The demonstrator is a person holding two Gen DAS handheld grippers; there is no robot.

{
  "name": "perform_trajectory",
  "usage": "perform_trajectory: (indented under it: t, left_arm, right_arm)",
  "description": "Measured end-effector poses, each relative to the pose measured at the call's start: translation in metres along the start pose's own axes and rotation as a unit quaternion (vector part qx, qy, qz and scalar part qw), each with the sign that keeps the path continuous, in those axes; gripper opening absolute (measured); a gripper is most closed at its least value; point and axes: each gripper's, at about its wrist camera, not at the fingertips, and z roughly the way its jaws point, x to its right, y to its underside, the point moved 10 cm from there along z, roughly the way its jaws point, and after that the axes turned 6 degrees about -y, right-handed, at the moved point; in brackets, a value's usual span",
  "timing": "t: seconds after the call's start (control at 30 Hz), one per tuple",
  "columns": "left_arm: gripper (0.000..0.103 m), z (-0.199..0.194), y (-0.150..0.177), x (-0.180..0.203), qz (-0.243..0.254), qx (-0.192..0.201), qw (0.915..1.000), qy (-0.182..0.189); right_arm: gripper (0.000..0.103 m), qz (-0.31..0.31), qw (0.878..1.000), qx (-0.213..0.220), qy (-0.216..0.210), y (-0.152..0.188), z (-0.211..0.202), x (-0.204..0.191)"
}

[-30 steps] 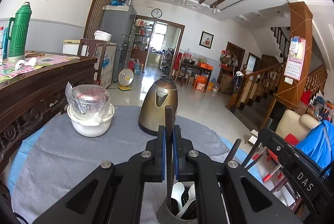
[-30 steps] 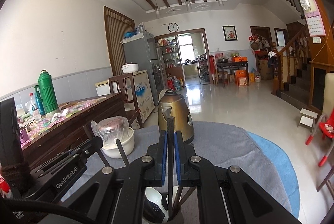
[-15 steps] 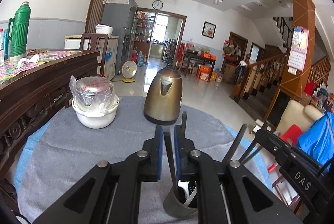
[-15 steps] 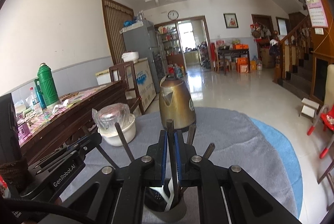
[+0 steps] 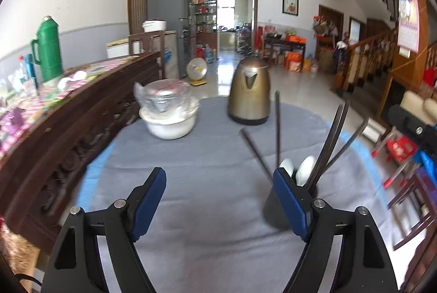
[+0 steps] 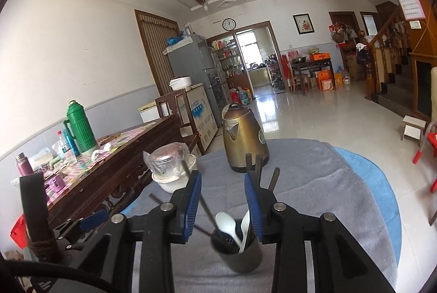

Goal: Organize utensils

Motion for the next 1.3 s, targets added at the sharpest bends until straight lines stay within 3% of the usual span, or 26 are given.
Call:
perform_trajectory:
  t: [0.2,0.3,0.77,0.97,1.3]
  left_arm:
    - [0.084,-0.034,0.013,-0.019,0.007,0.008,0.9995,-0.031]
    - [0.088,-0.054,0.013,-0.024,0.012,0.02,0.9985,-0.049]
    - [0.1,-0.134,0.023,-0.024,0.036,0.065,0.9921,-0.101]
    - [0.1,-0.156,0.04,-0.025,0.045,0.058,0.992,-0.103]
    - [0.1,-0.197,0.06,-0.033,0.049,0.058,0.99,-0.119]
  right_arm:
    - [0.038,-0.013,0.999,-0.03,-0.003,0.027,-0.022,-0.016]
    - [0.064,-0.007,0.999,-0.041,-0.008,0.039,-0.034,-0.02]
    - [0.064,-0.017,0.997,-0.068,0.03,0.078,-0.092,-0.016]
    - [0.064,-0.019,0.995,-0.089,0.031,0.109,-0.116,-0.021]
    - [0.064,0.017,0.996,-0.084,0.025,0.137,-0.17,-0.03]
